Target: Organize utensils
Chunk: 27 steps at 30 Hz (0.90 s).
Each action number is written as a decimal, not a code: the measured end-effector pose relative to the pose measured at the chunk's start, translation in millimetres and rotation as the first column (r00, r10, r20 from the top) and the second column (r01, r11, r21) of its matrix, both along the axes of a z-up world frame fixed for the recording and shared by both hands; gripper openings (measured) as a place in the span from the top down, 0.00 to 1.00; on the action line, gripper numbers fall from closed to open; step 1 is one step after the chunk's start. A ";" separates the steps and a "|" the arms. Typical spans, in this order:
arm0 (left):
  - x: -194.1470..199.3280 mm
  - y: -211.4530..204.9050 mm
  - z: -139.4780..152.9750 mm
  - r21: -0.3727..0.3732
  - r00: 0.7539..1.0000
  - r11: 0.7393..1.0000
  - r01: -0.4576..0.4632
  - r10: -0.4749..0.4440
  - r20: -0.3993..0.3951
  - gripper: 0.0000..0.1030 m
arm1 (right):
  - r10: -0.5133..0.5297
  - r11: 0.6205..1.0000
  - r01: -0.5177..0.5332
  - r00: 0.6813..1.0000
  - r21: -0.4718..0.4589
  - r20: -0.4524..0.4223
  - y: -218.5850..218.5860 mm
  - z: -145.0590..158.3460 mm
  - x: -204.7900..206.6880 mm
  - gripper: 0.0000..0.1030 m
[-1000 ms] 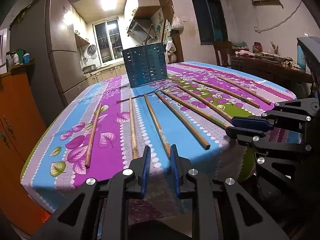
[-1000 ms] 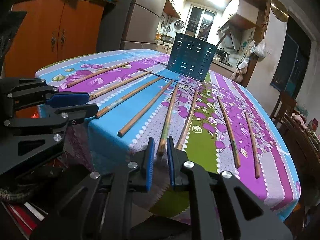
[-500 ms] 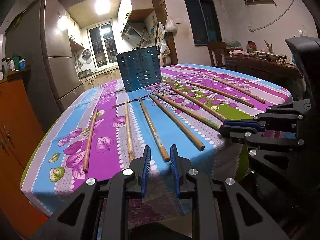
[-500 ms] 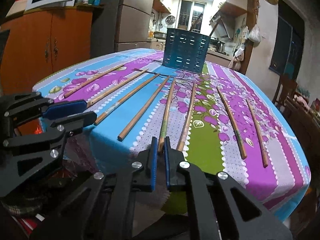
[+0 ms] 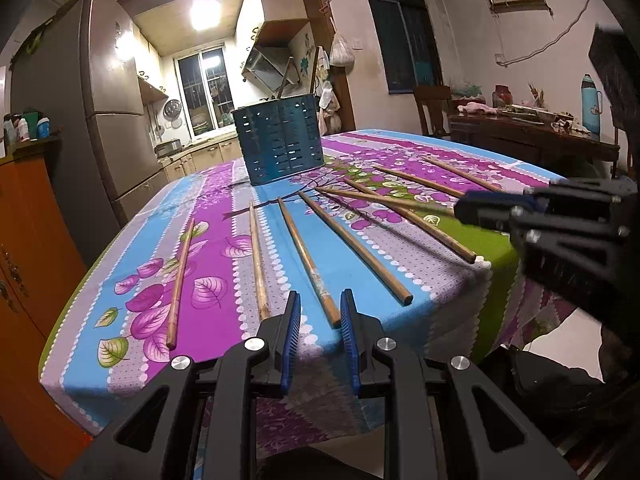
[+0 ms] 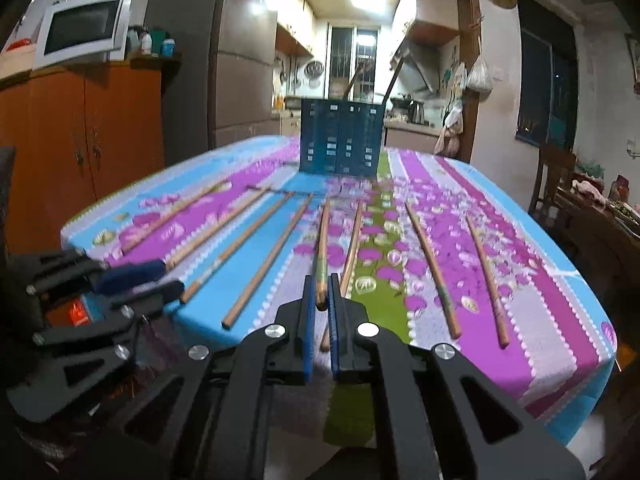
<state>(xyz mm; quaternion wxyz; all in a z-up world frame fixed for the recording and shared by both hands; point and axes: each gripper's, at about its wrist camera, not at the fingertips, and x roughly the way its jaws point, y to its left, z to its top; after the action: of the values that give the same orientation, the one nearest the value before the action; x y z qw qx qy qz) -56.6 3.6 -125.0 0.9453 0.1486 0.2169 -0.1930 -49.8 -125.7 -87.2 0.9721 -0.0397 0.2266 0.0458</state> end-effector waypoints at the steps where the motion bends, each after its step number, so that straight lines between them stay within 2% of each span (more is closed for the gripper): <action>1: 0.1 -1.1 0.0 0.004 1.000 1.000 0.004 -0.004 0.000 0.79 | 0.002 1.000 -0.002 1.000 0.003 0.010 -0.5 2.1 -0.6 0.96; 6: 8.9 -5.2 -6.8 0.025 0.999 1.000 -0.019 0.020 -0.038 0.79 | 0.033 0.999 -0.033 0.999 -0.009 0.042 1.5 8.7 -3.6 0.96; 10: 9.4 -7.1 -7.6 0.032 0.999 0.999 -0.029 0.030 -0.039 0.92 | 0.051 0.999 -0.050 0.997 -0.020 0.060 2.6 11.6 -5.6 0.96; 16: 10.8 -3.8 -6.3 0.015 0.998 0.999 -0.041 0.041 -0.041 0.93 | 0.051 0.999 -0.050 0.995 -0.020 0.083 3.1 15.2 -8.2 0.96; 23: 2.7 -2.1 7.3 0.033 0.997 0.998 -0.057 0.055 0.057 0.93 | 0.053 0.998 -0.051 0.992 -0.027 0.114 3.3 21.7 -11.1 0.96; 27: 1.7 -1.6 20.3 0.048 0.991 0.997 -0.068 0.062 0.120 0.93 | 0.058 0.998 -0.053 0.985 -0.037 0.163 2.3 32.7 -12.6 0.96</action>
<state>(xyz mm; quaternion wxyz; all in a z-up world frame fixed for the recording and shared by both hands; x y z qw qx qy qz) -54.9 2.0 -104.6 0.9582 0.1769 0.1701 -0.1470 -62.4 -123.4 -54.5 0.9850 -0.0657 0.1454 0.0658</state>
